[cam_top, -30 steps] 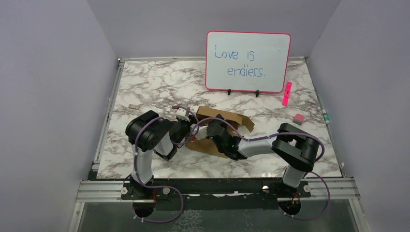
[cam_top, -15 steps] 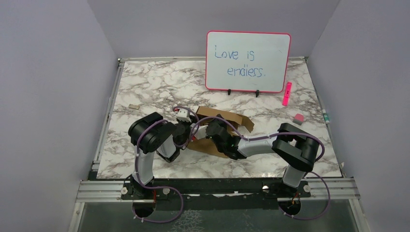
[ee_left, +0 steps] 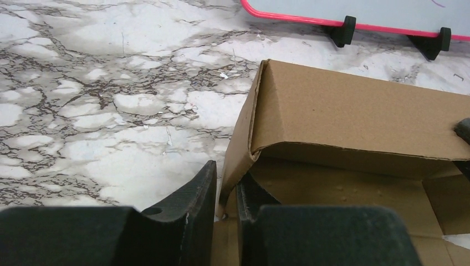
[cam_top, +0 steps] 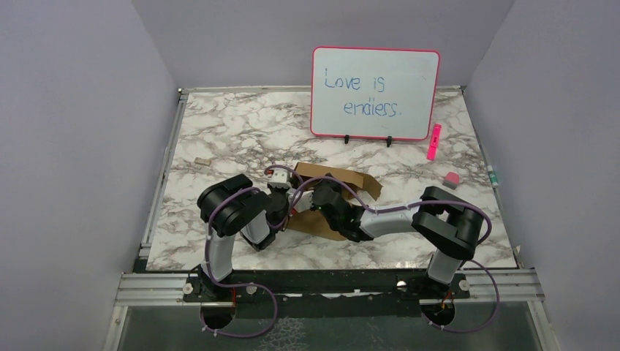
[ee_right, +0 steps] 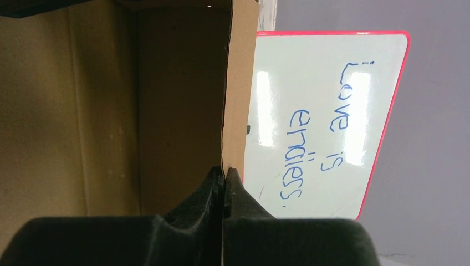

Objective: Fold the paper box

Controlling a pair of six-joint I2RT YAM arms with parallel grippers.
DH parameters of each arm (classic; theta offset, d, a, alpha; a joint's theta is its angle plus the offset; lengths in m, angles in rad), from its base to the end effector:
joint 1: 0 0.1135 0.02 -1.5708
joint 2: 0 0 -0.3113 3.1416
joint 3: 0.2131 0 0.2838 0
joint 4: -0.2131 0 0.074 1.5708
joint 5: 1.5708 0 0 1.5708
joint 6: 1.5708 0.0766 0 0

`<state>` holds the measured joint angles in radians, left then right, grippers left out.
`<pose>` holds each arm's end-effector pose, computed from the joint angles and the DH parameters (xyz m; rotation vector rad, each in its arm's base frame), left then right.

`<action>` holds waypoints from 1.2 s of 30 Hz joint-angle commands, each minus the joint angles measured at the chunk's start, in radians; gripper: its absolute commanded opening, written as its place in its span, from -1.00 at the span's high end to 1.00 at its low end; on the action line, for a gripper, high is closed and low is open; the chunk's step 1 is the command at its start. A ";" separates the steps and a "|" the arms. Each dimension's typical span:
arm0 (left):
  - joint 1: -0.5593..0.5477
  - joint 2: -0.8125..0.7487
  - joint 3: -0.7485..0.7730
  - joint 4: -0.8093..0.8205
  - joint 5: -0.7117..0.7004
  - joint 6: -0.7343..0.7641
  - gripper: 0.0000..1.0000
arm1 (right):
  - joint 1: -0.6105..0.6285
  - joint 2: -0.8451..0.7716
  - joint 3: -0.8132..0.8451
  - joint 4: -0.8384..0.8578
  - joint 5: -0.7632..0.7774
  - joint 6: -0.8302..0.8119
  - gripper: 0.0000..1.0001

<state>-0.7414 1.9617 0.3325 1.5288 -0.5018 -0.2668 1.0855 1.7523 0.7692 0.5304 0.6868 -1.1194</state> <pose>0.2629 -0.1908 0.1068 0.0159 1.6702 -0.3456 0.2294 0.3309 0.1638 -1.5313 1.2598 -0.7124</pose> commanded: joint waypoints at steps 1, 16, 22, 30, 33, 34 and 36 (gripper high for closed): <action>-0.039 -0.003 0.007 0.261 -0.303 0.118 0.66 | 0.028 -0.014 -0.004 0.033 -0.033 0.100 0.91; -0.100 0.020 0.020 0.260 -0.485 0.171 0.63 | 0.029 -0.007 0.029 0.014 -0.032 0.115 0.86; -0.106 0.021 -0.013 0.261 -0.429 0.177 0.63 | 0.028 -0.035 0.039 0.012 -0.020 0.170 0.73; -0.108 0.021 -0.052 0.260 -0.409 0.177 0.67 | 0.028 -0.116 0.038 -0.079 -0.034 0.312 0.55; -0.109 0.024 -0.058 0.260 -0.413 0.179 0.69 | 0.028 -0.143 0.023 -0.077 -0.041 0.342 0.52; -0.109 0.025 -0.058 0.260 -0.415 0.183 0.69 | 0.028 -0.155 0.019 -0.079 -0.043 0.352 0.51; -0.109 0.025 -0.056 0.260 -0.421 0.195 0.69 | 0.028 -0.175 0.010 -0.085 -0.054 0.365 0.49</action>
<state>-0.8394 1.9526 0.2955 1.5318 -0.7799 -0.1566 1.1053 1.6501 0.7479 0.3607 0.6201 -0.9695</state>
